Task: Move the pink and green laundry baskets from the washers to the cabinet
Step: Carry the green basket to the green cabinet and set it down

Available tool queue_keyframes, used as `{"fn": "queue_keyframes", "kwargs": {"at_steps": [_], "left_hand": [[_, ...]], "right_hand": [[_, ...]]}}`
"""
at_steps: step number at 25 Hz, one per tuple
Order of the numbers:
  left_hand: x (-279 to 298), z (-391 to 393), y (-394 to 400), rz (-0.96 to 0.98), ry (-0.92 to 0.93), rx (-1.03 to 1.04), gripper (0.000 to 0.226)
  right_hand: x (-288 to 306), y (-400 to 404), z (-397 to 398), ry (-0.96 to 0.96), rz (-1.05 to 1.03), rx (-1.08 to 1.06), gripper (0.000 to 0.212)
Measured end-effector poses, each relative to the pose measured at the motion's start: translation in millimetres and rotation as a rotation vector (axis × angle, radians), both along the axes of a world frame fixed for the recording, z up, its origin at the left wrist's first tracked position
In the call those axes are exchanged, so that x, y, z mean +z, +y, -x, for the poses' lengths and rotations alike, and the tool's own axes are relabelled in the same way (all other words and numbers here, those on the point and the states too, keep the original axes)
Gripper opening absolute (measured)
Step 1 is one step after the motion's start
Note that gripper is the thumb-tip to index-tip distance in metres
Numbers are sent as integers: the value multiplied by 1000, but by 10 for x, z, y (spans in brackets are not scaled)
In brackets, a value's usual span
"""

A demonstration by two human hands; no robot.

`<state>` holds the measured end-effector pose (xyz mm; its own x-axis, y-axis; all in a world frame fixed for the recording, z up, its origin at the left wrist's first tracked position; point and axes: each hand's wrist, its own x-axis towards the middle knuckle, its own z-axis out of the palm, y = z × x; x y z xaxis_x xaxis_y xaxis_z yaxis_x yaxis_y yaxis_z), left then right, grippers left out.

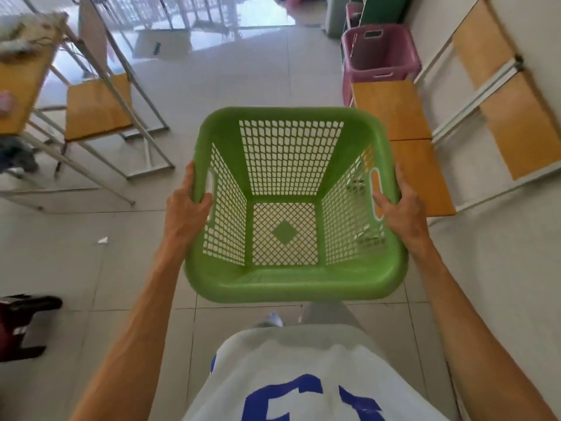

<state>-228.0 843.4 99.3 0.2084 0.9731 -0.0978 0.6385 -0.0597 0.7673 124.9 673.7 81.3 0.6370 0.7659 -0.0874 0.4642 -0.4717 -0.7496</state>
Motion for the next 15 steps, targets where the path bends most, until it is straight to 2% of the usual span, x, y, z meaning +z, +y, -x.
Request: {"fn": "queue_keyframes", "kwargs": {"at_steps": [5, 15], "left_hand": [[-27, -301, 894, -54, -58, -8, 76], [103, -1875, 3285, -60, -66, 19, 75]], "right_hand": [[36, 962, -340, -20, -52, 24, 78], [268, 3394, -1839, -51, -47, 28, 76]]}}
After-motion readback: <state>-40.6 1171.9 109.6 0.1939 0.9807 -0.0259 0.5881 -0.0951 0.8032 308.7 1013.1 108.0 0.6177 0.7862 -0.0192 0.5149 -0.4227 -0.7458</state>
